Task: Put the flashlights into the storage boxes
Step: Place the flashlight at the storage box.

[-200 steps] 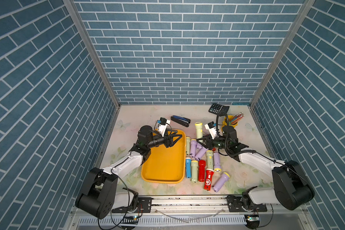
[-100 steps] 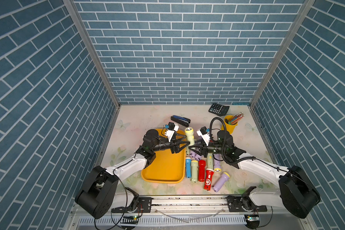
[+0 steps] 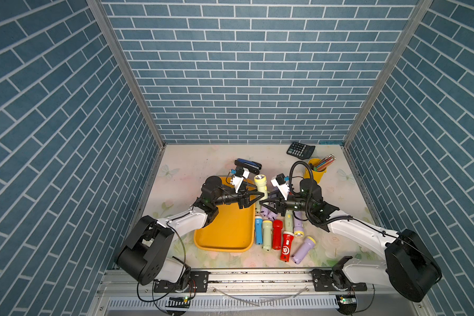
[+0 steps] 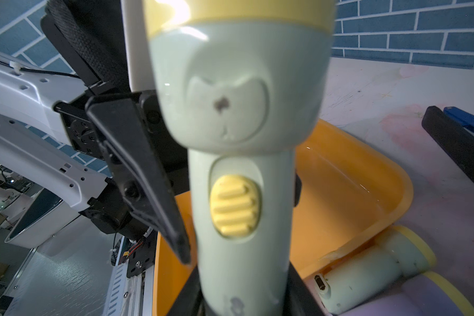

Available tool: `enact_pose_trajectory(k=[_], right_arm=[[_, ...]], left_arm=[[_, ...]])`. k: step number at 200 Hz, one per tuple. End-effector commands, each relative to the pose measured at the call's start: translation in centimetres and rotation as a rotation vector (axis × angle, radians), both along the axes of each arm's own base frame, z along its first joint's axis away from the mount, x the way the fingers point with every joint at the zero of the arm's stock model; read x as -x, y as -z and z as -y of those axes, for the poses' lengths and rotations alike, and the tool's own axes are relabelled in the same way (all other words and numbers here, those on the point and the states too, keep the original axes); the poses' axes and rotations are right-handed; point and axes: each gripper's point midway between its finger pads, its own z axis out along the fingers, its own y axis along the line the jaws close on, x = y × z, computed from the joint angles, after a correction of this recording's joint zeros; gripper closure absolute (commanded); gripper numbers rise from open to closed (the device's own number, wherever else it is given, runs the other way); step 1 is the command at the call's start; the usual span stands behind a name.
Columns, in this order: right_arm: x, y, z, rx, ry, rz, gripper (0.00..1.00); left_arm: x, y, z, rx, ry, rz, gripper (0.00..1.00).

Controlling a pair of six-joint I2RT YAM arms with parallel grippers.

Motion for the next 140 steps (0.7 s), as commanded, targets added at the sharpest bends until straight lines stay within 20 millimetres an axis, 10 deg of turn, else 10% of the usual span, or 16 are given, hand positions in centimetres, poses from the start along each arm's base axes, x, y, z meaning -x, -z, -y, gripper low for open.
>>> enact_pose_trajectory(k=[1,77,110,140], right_arm=[[-0.2,-2.5,-0.8,-0.058,-0.038,0.095,0.84],[-0.6,-2.1,-1.1,-0.056,-0.029,0.089,0.83],[-3.0,0.3,0.4,0.022,0.162,0.025,0.44],[-4.9,2.7,2.8,0.106,0.367,-0.084,0.32]], left_arm=[[0.5,-2.0,0.5,0.056,0.035,0.047,0.51],[0.9,-0.9,0.3,0.001,0.014,0.044,0.71],[-0.8,0.7,-0.8,-0.136,-0.129,-0.031,0.74],[-2.5,3.5,-5.1,-0.437,-0.387,-0.165,0.74]])
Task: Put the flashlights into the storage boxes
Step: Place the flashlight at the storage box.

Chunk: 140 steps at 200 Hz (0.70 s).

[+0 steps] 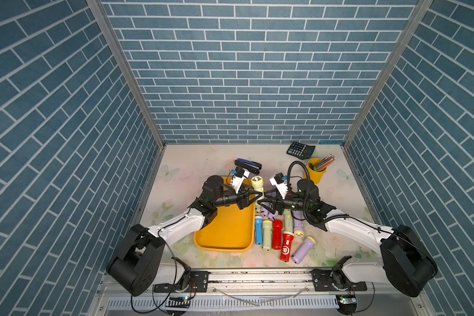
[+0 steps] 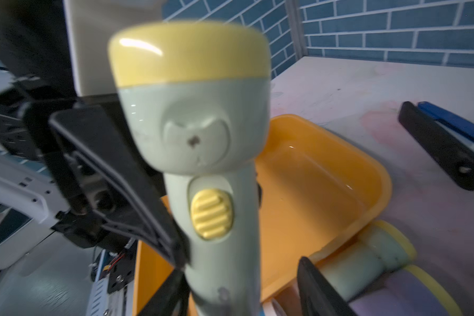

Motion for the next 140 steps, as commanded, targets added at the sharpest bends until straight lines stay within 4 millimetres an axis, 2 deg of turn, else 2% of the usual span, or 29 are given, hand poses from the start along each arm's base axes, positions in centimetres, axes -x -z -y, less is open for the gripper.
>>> enact_pose_trajectory(k=[1,18,33,59,85,113,140], right_arm=[[-2.7,1.6,2.6,0.068,0.244,-0.077,0.32],[-3.4,3.1,3.8,0.126,0.332,-0.142,0.32],[-3.3,3.6,3.9,0.142,0.337,-0.175,0.32],[-3.7,4.4,4.2,0.143,0.379,-0.224,0.32],[-3.9,4.5,4.2,0.145,0.39,-0.236,0.32],[-3.7,4.8,4.6,0.165,0.408,-0.248,0.32],[-3.4,5.0,5.4,0.192,0.427,-0.255,0.32]], left_arm=[[-1.3,2.4,-3.8,-0.276,-0.212,-0.102,0.74],[-0.4,4.0,-6.1,-0.417,-0.272,-0.206,0.73],[0.6,6.0,-7.9,-0.543,-0.31,-0.328,0.73],[2.5,9.2,-9.6,-0.696,-0.303,-0.493,0.74],[2.5,11.3,-9.0,-0.692,-0.298,-0.555,0.74],[1.0,13.6,-8.0,-0.7,-0.29,-0.604,0.74],[-0.2,15.0,-6.5,-0.69,-0.266,-0.642,0.74]])
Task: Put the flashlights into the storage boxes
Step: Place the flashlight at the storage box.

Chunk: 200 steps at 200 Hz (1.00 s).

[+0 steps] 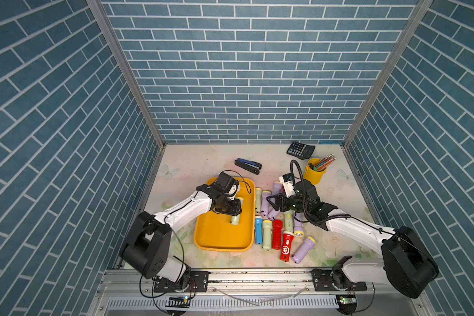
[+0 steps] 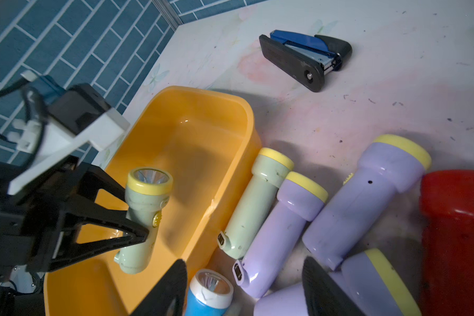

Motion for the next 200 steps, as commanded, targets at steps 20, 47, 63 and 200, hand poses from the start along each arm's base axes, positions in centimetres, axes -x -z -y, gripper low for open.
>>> enact_pose_trajectory(k=[20,47,63,200], right_arm=[[0.1,-0.6,1.2,0.031,0.052,-0.009,0.32],[0.4,-0.4,1.9,0.048,0.066,-0.018,0.32],[0.5,-0.4,2.1,0.046,0.075,-0.02,0.32],[0.5,-0.6,3.0,0.072,0.114,-0.015,0.32]], left_arm=[[-2.4,0.6,2.0,0.045,-0.012,-0.015,0.74],[-3.2,1.5,3.0,0.063,-0.008,-0.043,0.72],[-3.7,1.6,3.7,0.085,-0.003,-0.047,0.72],[-7.0,1.4,5.0,0.215,-0.079,-0.042,0.52]])
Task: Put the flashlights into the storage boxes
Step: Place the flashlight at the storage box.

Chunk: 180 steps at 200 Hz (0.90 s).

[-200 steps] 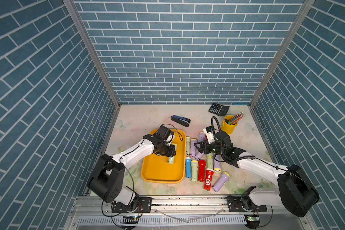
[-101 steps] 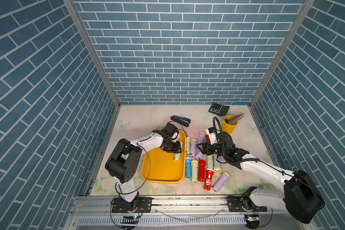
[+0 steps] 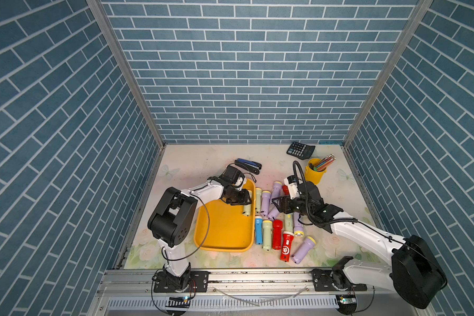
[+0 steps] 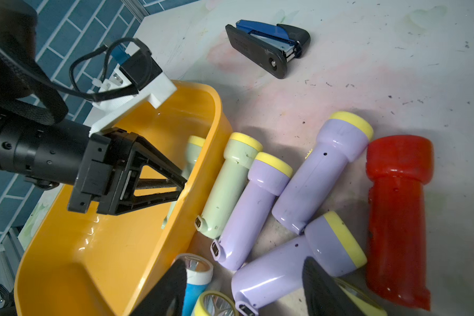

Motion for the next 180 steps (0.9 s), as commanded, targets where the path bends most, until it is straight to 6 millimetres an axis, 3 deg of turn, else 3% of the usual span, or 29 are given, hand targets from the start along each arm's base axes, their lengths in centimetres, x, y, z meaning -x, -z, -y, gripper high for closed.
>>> enact_pose_trajectory(k=[1,57,99,145,180], right_arm=[[-0.1,-0.6,0.5,-0.005,0.033,0.004,0.32],[-0.1,-0.9,0.8,0.001,0.04,0.007,0.32],[0.6,-0.5,2.2,0.061,0.077,-0.045,0.32],[2.7,0.6,6.8,0.237,0.233,-0.218,0.34],[7.1,1.8,10.2,0.33,0.353,-0.454,0.35]], left_arm=[[-1.0,-0.5,0.5,0.037,-0.006,0.013,0.52],[-1.0,-1.3,0.2,0.035,-0.01,0.034,0.52],[-1.2,-4.8,-1.0,0.007,-0.026,0.134,0.51],[-0.3,-9.2,-3.4,-0.046,-0.038,0.3,0.51],[1.1,-10.1,-4.6,-0.053,-0.045,0.356,0.51]])
